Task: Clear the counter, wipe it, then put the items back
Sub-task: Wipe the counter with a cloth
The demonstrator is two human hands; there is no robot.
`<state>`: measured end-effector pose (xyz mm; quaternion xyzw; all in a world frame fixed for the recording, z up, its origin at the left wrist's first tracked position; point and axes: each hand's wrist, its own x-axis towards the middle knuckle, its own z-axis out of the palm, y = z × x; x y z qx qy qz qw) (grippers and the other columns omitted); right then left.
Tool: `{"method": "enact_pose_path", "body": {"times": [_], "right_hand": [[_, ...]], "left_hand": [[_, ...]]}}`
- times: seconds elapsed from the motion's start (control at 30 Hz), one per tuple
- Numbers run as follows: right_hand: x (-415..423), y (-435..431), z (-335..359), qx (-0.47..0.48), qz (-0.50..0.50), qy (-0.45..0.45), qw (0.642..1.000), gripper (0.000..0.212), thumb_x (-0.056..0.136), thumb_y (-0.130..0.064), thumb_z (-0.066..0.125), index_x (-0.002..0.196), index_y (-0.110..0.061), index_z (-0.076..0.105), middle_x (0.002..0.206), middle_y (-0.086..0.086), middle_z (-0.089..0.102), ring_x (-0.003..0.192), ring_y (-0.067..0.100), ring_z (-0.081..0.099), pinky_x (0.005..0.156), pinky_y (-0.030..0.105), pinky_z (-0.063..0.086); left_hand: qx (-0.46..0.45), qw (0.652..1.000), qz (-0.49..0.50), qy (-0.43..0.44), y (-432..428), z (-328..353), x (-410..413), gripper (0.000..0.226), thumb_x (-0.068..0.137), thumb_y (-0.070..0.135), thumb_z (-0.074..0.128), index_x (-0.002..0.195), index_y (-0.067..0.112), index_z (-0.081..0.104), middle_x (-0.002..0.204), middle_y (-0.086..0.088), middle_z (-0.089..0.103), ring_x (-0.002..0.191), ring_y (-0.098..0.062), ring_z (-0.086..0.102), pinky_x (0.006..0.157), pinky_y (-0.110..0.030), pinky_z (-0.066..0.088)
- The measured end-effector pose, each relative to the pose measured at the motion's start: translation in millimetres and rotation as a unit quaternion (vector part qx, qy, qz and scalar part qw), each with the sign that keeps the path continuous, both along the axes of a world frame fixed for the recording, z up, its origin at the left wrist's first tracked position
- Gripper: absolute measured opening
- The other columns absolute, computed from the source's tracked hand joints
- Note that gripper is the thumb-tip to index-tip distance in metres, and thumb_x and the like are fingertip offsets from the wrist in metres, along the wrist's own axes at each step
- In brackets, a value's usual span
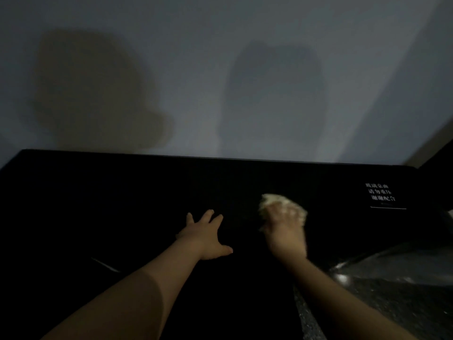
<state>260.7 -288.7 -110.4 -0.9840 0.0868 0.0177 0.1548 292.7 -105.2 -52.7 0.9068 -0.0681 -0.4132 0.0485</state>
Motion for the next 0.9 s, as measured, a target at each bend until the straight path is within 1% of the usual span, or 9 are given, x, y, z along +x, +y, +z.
{"method": "enact_pose_path", "body": {"times": [0.13, 0.27, 0.37, 0.47, 0.57, 0.67, 0.77, 0.83, 0.9], "right_hand": [[1.8, -10.5, 9.1, 0.008, 0.235, 0.028, 0.972, 0.057, 0.096, -0.036, 0.04, 0.149, -0.027, 0.022, 0.158, -0.002, 0.014, 0.147, 0.019, 0.008, 0.113, 0.024, -0.007], [38.4, -77.6, 6.7, 0.034, -0.012, -0.024, 0.999, 0.05, 0.088, -0.031, 0.059, 0.136, -0.023, 0.046, 0.151, 0.004, 0.034, 0.139, 0.028, 0.028, 0.115, 0.034, 0.015], [48.1, -52.7, -0.7, 0.004, -0.106, 0.001, 0.994, 0.056, 0.091, -0.029, 0.053, 0.143, -0.02, 0.037, 0.153, 0.01, 0.028, 0.14, 0.033, 0.023, 0.118, 0.043, 0.013], [29.5, -6.9, -3.1, 0.023, 0.133, -0.019, 0.991, 0.057, 0.089, -0.034, 0.04, 0.145, -0.022, 0.035, 0.153, 0.008, 0.031, 0.141, 0.029, 0.027, 0.119, 0.038, 0.009], [29.4, -29.1, -2.2, -0.039, 0.277, -0.056, 0.958, 0.054, 0.084, -0.04, 0.04, 0.129, -0.018, 0.057, 0.133, 0.008, 0.057, 0.123, 0.028, 0.055, 0.104, 0.042, 0.038], [64.5, -86.2, -5.4, -0.005, 0.08, -0.042, 0.996, 0.051, 0.086, -0.034, 0.055, 0.134, -0.019, 0.049, 0.144, 0.007, 0.045, 0.133, 0.029, 0.04, 0.115, 0.039, 0.024], [78.6, -67.1, -3.2, 0.004, -0.147, -0.018, 0.989, 0.054, 0.092, -0.028, 0.051, 0.142, -0.014, 0.038, 0.151, 0.016, 0.031, 0.137, 0.036, 0.027, 0.116, 0.045, 0.016], [62.1, -14.8, -5.7, 0.032, -0.064, -0.025, 0.997, 0.058, 0.091, -0.025, 0.051, 0.145, -0.014, 0.033, 0.151, 0.018, 0.029, 0.139, 0.036, 0.025, 0.118, 0.045, 0.01], [30.8, 21.2, -1.0, 0.05, 0.147, -0.038, 0.987, 0.055, 0.092, -0.031, 0.042, 0.145, -0.017, 0.035, 0.152, 0.01, 0.032, 0.141, 0.03, 0.027, 0.118, 0.039, 0.005]], "left_hand": [[0.025, 0.999, -0.028, -0.017, -3.6, -1.3, 5.2, 0.1, 0.079, 0.067, 0.056, 0.149, 0.037, -0.008, 0.158, 0.01, -0.017, 0.143, -0.042, -0.014, 0.114, -0.057, 0.02], [0.035, 0.997, -0.058, -0.046, -4.7, -3.8, 5.8, 0.089, 0.085, 0.07, 0.041, 0.15, 0.035, -0.008, 0.158, 0.007, -0.018, 0.144, -0.04, -0.013, 0.115, -0.059, 0.007], [0.016, 0.995, -0.069, -0.064, -4.8, -6.1, 17.3, 0.076, 0.092, 0.064, 0.03, 0.151, 0.033, -0.006, 0.158, 0.007, -0.017, 0.145, -0.034, -0.012, 0.116, -0.057, 0.006], [-0.013, 0.995, -0.067, -0.07, -7.9, -8.1, 29.0, 0.068, 0.097, 0.057, 0.026, 0.151, 0.03, -0.005, 0.159, 0.008, -0.016, 0.145, -0.032, -0.014, 0.117, -0.054, 0.008], [-0.018, 0.995, -0.072, -0.071, -10.5, -9.1, 33.8, 0.066, 0.098, 0.054, 0.026, 0.152, 0.029, -0.004, 0.158, 0.008, -0.016, 0.145, -0.031, -0.015, 0.118, -0.051, 0.01], [-0.016, 0.994, -0.08, -0.073, -11.1, -10.7, 34.1, 0.069, 0.098, 0.054, 0.027, 0.152, 0.026, -0.006, 0.158, 0.008, -0.017, 0.145, -0.03, -0.015, 0.119, -0.049, 0.011], [-0.015, 0.993, -0.086, -0.08, -10.7, -12.4, 39.5, 0.072, 0.098, 0.052, 0.029, 0.151, 0.021, -0.008, 0.158, 0.008, -0.018, 0.146, -0.026, -0.015, 0.12, -0.046, 0.011], [-0.015, 0.993, -0.088, -0.079, -11.5, -13.0, 46.6, 0.071, 0.099, 0.049, 0.029, 0.151, 0.02, -0.009, 0.158, 0.008, -0.018, 0.146, -0.024, -0.014, 0.12, -0.043, 0.012], [-0.015, 0.992, -0.094, -0.081, -12.7, -11.8, 54.1, 0.069, 0.099, 0.047, 0.03, 0.151, 0.02, -0.008, 0.158, 0.009, -0.017, 0.146, -0.022, -0.013, 0.12, -0.04, 0.014]]}}
